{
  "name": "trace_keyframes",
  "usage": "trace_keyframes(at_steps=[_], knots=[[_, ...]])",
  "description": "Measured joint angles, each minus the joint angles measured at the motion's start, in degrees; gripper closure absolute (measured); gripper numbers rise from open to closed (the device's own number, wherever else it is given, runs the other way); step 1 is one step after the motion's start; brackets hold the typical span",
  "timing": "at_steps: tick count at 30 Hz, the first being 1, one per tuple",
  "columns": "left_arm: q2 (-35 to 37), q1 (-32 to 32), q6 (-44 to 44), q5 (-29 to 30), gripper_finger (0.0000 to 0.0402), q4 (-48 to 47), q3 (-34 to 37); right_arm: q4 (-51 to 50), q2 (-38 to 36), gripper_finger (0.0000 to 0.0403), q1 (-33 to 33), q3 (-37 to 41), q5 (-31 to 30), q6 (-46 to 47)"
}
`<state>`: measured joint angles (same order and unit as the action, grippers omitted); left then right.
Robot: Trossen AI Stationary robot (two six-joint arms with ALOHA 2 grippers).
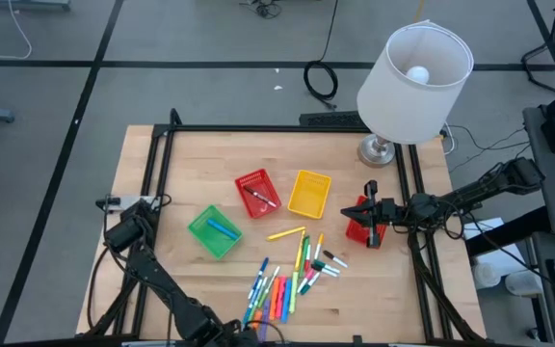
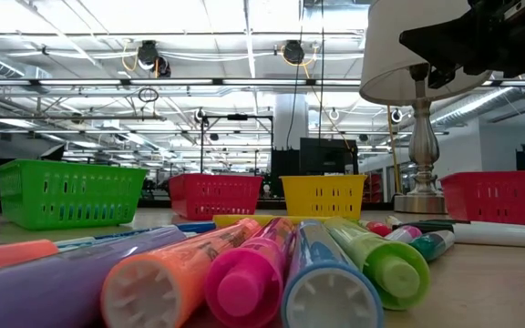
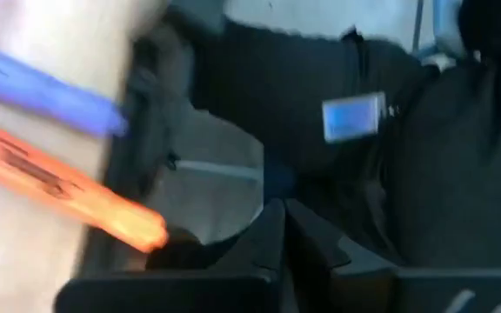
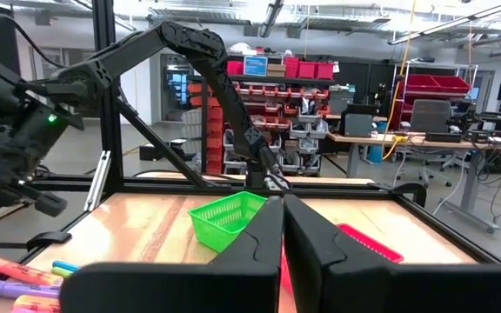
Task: Pick & Place Markers
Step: Adjust the highlighters on the table
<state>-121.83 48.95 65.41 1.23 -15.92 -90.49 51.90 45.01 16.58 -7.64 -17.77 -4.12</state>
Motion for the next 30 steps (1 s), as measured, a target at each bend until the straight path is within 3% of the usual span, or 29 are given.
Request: trace_keyframes(at_steps=[11, 19, 30], knots=[[-5.2, 1.8, 0.8, -3.3, 0.0393, 4.2, 0.0, -0.3, 0.0, 0.0403, 0.0, 0.0, 0.0, 0.2], [-5.7, 1.6, -4.8, -1.5, 0.0394, 3.3, 0.0, -0.3, 0.0, 0.0403, 0.0, 0.0, 0.0, 0.4], [-5.7, 0.2, -7.9, -3.2, 0.0395, -0.3, 0.0, -0.3, 0.0, 0.0403, 0.0, 0.0, -0.1, 0.1]])
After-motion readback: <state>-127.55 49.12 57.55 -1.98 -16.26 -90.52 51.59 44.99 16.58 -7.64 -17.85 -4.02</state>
